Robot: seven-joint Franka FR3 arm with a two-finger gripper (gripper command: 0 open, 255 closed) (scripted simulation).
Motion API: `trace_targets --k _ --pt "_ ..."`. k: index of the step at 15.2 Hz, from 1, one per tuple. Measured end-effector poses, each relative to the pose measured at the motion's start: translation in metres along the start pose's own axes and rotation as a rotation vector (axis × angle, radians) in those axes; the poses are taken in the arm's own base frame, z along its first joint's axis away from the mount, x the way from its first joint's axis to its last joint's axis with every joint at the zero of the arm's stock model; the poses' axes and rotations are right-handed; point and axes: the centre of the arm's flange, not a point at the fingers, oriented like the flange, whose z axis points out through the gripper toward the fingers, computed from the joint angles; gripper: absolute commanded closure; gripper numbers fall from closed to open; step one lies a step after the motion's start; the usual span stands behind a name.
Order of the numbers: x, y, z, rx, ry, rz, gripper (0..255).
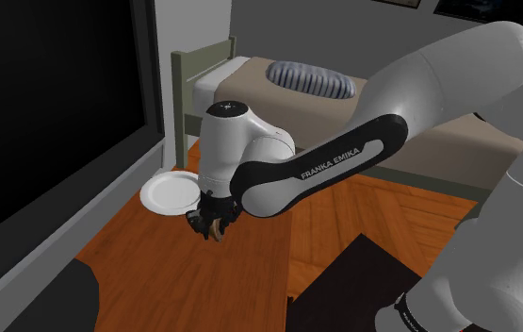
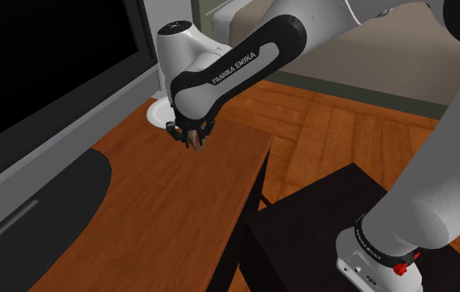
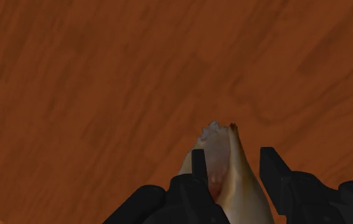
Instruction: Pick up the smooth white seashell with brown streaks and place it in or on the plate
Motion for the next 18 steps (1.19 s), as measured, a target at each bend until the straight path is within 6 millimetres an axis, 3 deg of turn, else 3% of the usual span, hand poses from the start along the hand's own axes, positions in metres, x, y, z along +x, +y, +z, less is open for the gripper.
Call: trace_targets --k 7,18 --pt "0.000 0.000 -0.005 -0.001 -0.001 0.000 255" --pt "0.004 0.000 -0.062 -0.001 -0.002 0.000 255"
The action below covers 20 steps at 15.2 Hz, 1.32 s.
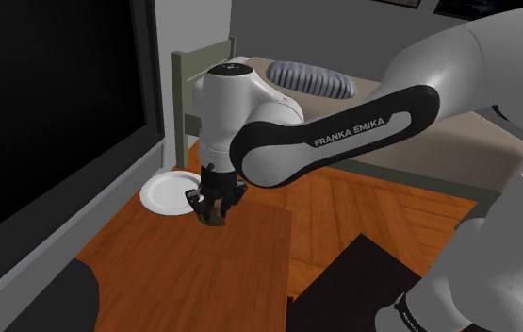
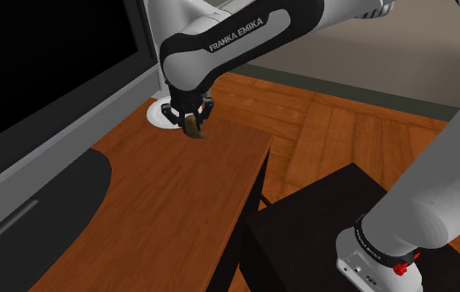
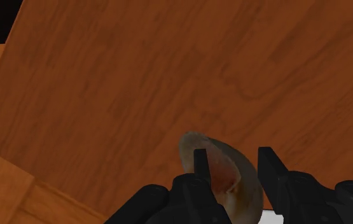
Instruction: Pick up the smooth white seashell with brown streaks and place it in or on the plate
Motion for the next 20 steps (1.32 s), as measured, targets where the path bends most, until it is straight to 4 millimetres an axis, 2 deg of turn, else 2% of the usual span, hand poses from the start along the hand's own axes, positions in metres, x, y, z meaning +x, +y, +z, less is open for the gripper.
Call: trace_targets --k 4,6,9,16,18,19,20 --pt "0.002 0.000 -0.020 0.000 0.000 0.000 255" --pt "0.015 -0.007 -0.023 0.002 0.001 -0.001 255" --pt "0.049 -0.020 -0.028 0.008 0.008 -0.003 255" --pt "0.135 -0.049 -0.019 0.005 0.004 -0.001 255" --pt "0.148 -0.053 -0.020 -0.072 -0.063 -0.014 255" --pt "0.154 -0.049 -0.006 -0.119 -0.104 -0.007 255" --pt "0.163 -0.051 -0.001 -0.095 -0.084 -0.003 255"
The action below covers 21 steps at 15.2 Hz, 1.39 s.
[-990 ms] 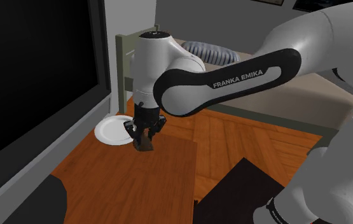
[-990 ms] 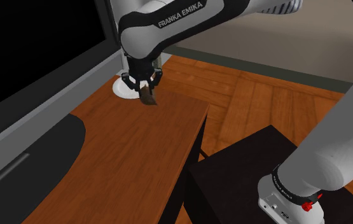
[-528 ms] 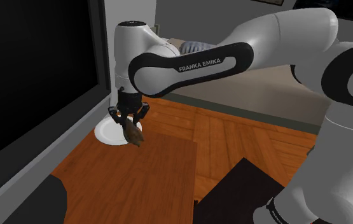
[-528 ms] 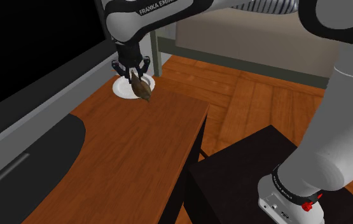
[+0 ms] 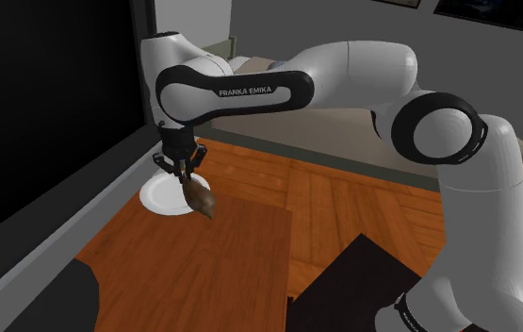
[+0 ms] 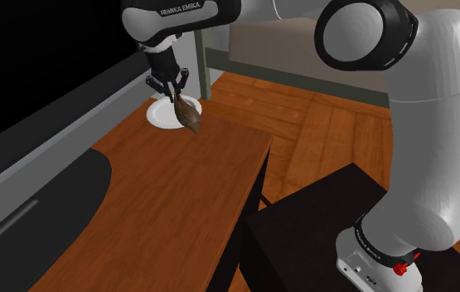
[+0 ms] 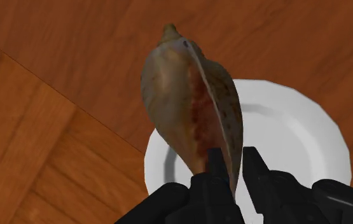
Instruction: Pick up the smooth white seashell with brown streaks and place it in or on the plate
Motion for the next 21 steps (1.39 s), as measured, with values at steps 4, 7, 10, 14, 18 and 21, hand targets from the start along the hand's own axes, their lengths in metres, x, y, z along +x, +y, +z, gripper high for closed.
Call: trace_targets --k 4,7,10,14,18,21 --pt "0.006 -0.004 0.011 0.027 0.030 0.002 255" --pt "0.007 -0.004 0.016 0.022 0.028 0.000 255" --pt "0.005 -0.005 0.025 0.024 0.043 0.003 255" --pt "0.006 -0.005 0.032 0.042 0.065 0.006 255" --pt "0.005 -0.006 0.031 0.019 0.047 0.006 255" --pt "0.005 -0.005 0.034 0.033 0.059 0.004 0"
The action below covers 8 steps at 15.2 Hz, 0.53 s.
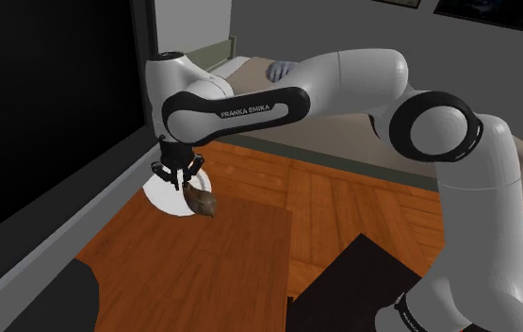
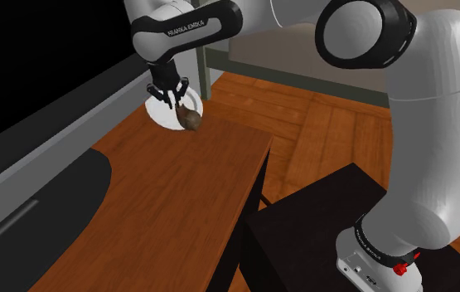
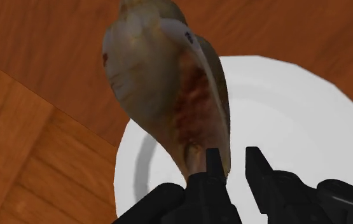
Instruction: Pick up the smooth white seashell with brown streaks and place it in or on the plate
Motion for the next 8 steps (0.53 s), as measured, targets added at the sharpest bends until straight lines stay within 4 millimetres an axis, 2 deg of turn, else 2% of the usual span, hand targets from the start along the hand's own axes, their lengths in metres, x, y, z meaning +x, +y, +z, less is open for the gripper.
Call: trace_targets --k 1,3,8 --pt "0.0002 0.0013 0.0106 -0.018 -0.018 0.006 0" --pt "-0.0012 0.0005 0.0144 -0.046 -0.039 0.020 0" --pt "-0.0037 0.0018 0.0120 -0.053 -0.069 -0.009 0"
